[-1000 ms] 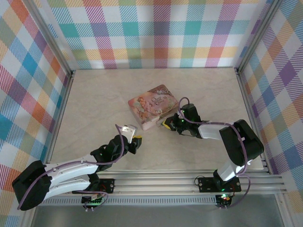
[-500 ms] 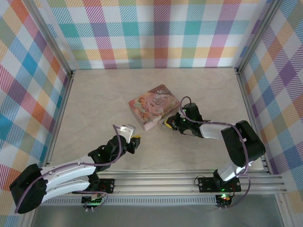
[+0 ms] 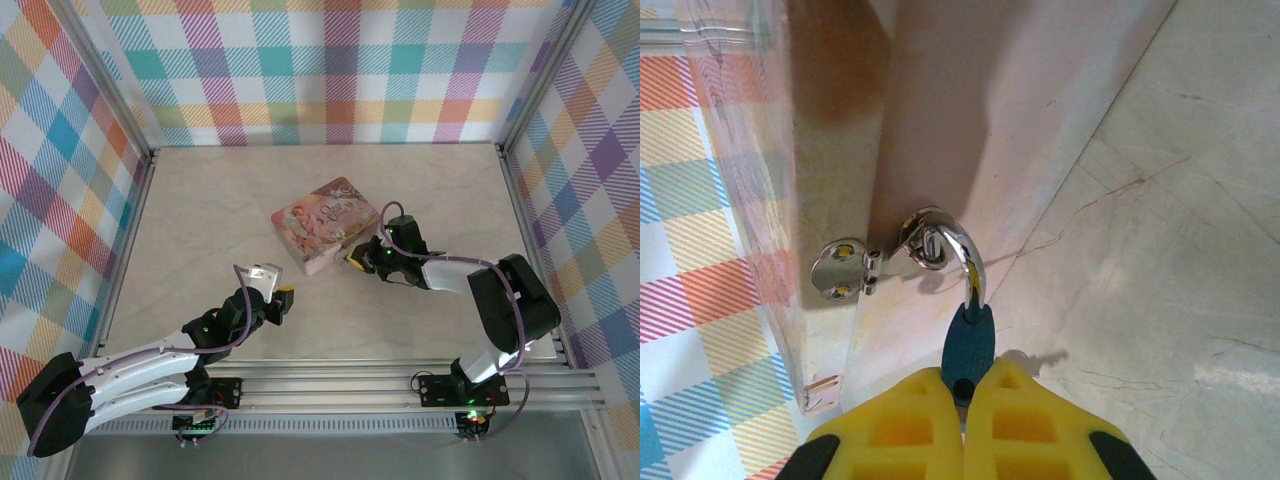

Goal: Unlock a padlock with a key

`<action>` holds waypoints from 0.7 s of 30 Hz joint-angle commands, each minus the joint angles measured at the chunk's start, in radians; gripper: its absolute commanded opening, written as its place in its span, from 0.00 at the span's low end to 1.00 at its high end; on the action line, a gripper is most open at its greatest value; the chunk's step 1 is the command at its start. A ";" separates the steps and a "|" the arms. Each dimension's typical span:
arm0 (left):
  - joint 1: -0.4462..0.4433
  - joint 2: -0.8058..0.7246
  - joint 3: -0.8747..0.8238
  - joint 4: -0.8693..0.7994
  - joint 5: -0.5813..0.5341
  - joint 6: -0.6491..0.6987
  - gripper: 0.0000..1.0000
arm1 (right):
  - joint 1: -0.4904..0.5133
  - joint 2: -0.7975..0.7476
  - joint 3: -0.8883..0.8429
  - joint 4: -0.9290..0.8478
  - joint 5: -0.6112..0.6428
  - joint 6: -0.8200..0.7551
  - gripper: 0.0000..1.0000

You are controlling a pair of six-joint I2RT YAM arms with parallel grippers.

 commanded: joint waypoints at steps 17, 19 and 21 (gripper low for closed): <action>0.019 -0.085 0.065 -0.224 -0.116 -0.049 0.63 | -0.010 -0.089 -0.066 0.018 0.096 0.018 0.00; 0.028 -0.079 0.117 -0.305 -0.125 -0.068 0.72 | -0.010 -0.129 -0.070 -0.043 0.115 -0.006 0.00; 0.041 -0.062 0.178 -0.397 -0.130 -0.091 0.88 | -0.010 -0.173 -0.068 -0.113 0.136 -0.041 0.00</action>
